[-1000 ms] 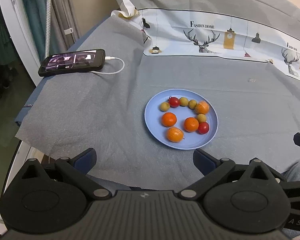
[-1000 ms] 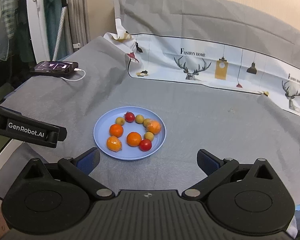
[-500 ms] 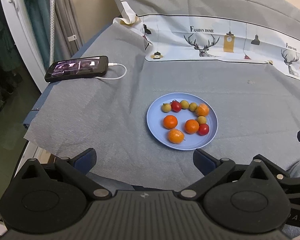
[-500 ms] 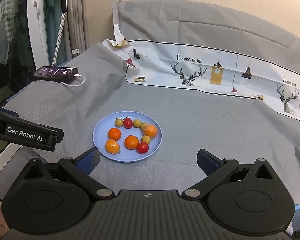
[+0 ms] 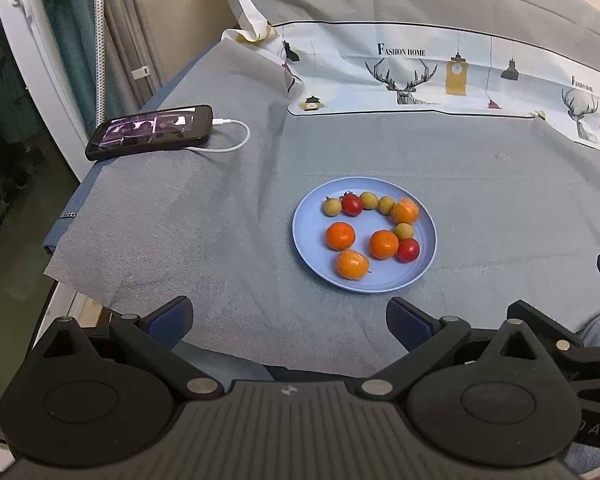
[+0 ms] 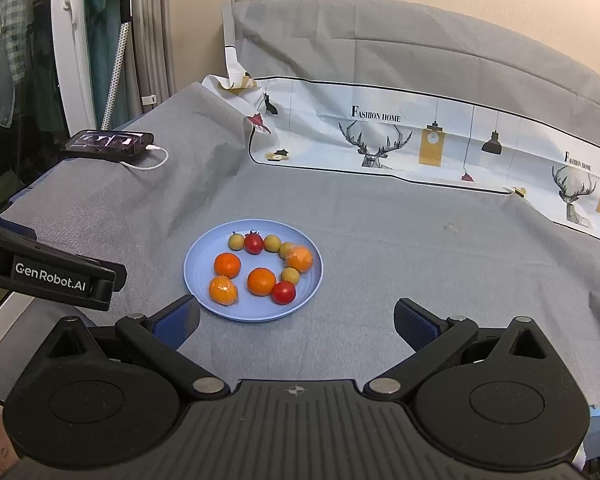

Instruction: Organize fruits

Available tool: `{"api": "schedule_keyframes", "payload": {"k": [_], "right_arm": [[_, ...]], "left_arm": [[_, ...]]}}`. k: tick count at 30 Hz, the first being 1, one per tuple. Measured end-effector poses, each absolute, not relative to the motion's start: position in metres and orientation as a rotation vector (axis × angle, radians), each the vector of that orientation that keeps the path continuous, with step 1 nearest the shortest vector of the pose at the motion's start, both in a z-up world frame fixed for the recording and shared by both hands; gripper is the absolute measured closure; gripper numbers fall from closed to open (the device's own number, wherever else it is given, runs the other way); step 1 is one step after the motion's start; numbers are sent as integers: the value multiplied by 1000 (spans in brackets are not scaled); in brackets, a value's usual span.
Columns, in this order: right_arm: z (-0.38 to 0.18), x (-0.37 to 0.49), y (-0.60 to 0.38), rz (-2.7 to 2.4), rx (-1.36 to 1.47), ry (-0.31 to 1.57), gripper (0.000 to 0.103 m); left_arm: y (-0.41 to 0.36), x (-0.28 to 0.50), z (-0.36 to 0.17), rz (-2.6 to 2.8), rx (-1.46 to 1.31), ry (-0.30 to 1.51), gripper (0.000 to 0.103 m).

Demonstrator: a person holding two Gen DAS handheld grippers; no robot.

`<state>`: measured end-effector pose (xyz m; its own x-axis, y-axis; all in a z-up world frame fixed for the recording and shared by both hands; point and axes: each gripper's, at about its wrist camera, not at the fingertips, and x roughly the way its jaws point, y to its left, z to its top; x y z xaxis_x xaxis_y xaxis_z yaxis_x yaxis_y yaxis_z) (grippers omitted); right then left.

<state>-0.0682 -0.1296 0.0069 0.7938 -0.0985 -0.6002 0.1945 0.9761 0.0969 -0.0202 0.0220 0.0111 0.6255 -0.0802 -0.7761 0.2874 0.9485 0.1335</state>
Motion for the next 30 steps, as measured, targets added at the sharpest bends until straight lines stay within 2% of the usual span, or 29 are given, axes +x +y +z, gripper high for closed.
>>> {"api": "schedule_keyframes", "payload": {"k": [30], "right_arm": [[0, -67, -132, -177, 149, 641, 1]], "left_arm": [[21, -16, 7, -195, 266, 887, 0]]}}
